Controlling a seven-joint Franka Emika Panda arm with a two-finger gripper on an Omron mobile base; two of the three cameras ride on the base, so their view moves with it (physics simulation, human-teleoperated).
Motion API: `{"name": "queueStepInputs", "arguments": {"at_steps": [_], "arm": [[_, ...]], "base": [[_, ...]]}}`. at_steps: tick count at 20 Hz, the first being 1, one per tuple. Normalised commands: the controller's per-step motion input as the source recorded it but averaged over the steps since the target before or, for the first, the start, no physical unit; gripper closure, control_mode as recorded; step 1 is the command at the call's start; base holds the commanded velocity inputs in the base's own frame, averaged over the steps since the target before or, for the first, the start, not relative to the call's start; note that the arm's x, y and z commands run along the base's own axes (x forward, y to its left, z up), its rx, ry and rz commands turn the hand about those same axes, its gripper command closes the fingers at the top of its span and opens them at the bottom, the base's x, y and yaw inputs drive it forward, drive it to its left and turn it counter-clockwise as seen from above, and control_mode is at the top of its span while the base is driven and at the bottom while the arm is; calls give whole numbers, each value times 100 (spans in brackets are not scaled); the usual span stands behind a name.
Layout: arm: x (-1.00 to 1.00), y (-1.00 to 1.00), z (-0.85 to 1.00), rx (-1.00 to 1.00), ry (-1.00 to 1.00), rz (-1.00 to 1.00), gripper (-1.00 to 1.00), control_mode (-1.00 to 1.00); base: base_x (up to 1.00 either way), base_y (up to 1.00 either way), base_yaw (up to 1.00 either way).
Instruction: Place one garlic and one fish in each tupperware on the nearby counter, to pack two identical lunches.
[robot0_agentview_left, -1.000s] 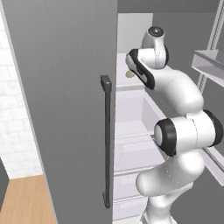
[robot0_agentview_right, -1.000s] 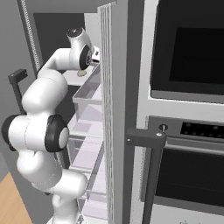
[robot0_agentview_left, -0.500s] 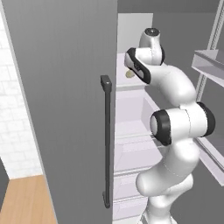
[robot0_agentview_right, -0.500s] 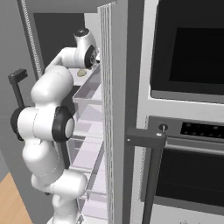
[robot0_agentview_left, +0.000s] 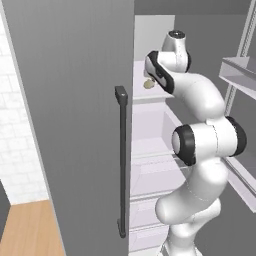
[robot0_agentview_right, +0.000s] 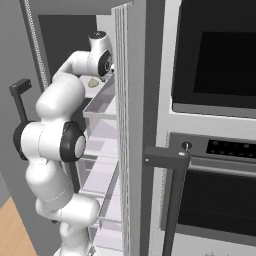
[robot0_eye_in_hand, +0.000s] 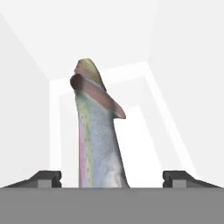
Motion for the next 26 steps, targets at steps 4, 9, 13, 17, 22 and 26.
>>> {"name": "queueStepInputs", "arguments": {"at_steps": [4,9,13,17,22,26], "arm": [[-8,-1,-36,2,1,0,100,-100],[-16,-3,-7,0,-9,-1,100,-100],[-8,4,0,-5,-36,0,100,-100],[-24,0,0,-9,-53,0,100,-100],[-55,0,3,0,-32,0,100,-100],[-99,0,0,0,0,3,100,-100]], "base": [[0,0,0],[0,0,0],[0,0,0],[0,0,0],[0,0,0],[0,0,0]]}}
